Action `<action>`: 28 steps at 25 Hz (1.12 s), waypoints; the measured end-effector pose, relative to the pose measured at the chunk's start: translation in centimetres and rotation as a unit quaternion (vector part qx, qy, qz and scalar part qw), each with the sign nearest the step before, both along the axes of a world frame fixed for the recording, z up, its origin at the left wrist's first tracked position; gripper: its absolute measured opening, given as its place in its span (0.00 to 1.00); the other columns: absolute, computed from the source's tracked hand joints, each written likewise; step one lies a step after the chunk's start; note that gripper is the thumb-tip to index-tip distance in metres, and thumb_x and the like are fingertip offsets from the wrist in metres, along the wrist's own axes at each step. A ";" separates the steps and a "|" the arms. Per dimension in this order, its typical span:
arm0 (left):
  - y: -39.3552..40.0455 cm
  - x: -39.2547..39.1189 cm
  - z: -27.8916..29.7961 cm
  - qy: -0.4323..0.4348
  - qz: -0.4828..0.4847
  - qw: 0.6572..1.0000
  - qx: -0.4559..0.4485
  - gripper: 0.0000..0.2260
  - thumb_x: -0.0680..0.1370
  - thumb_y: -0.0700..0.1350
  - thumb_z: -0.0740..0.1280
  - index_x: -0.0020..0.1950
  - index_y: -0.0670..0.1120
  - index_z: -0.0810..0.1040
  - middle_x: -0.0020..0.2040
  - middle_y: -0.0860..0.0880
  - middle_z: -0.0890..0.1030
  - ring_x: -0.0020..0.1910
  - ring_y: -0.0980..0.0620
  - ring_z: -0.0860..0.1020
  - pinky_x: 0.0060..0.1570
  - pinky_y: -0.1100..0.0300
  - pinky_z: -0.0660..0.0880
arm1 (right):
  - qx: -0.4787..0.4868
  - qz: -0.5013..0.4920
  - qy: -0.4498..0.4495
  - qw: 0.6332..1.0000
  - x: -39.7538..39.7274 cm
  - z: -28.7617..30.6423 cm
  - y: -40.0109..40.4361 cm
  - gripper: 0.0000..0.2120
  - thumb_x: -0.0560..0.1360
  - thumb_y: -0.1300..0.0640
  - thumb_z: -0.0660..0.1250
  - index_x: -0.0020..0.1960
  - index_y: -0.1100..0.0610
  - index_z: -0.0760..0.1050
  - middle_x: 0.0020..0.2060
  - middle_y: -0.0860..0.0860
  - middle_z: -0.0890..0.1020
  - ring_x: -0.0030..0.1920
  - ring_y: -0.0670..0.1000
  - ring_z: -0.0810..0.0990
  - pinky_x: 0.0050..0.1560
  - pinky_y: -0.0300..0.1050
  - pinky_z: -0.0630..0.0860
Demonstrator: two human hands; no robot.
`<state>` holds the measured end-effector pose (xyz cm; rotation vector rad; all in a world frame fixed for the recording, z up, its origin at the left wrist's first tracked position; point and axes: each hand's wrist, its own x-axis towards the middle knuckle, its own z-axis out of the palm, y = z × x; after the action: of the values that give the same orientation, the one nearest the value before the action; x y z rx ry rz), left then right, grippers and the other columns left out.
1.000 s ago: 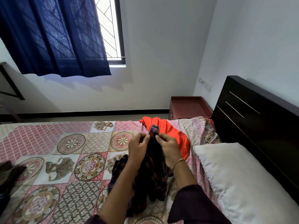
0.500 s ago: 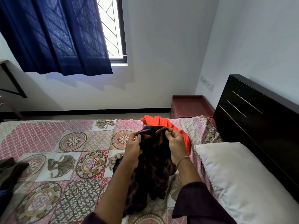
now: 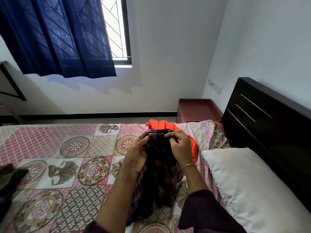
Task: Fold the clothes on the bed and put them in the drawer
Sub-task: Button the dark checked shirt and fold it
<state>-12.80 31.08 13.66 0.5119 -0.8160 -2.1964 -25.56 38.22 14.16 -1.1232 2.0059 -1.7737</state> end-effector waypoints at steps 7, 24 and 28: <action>0.1 -0.2 0.5 -0.057 0.024 0.998 -0.029 0.13 0.73 0.28 0.61 0.53 0.41 0.73 0.40 0.45 0.82 0.39 0.50 0.82 0.43 0.60 0.80 | 0.044 0.125 -0.136 0.982 0.4 -1.1 0.0 0.09 0.78 0.59 0.63 0.47 0.61 0.82 0.45 0.51 0.76 0.48 0.47 0.76 0.53 0.34 0.70; 0.8 -1.9 -0.5 -0.355 0.254 0.707 -0.556 0.07 0.71 0.37 0.72 0.48 0.40 0.80 0.48 0.49 0.75 0.46 0.52 0.76 0.48 0.67 0.70 | -0.013 0.066 -0.225 0.972 0.5 -0.4 0.2 0.05 0.73 0.63 0.69 0.39 0.60 0.79 0.36 0.53 0.82 0.38 0.48 0.79 0.42 0.38 0.77; 1.5 -2.2 -0.8 -0.361 0.143 0.775 -0.499 0.10 0.72 0.37 0.71 0.53 0.41 0.80 0.44 0.51 0.78 0.42 0.57 0.78 0.44 0.71 0.75 | -0.007 0.118 -0.345 0.931 0.7 0.1 0.7 0.08 0.77 0.63 0.64 0.44 0.61 0.81 0.42 0.56 0.84 0.45 0.52 0.82 0.51 0.44 0.79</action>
<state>-14.95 32.53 12.84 0.8297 -1.9698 -0.9653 -24.85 38.92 14.28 -0.5778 1.3764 -1.7268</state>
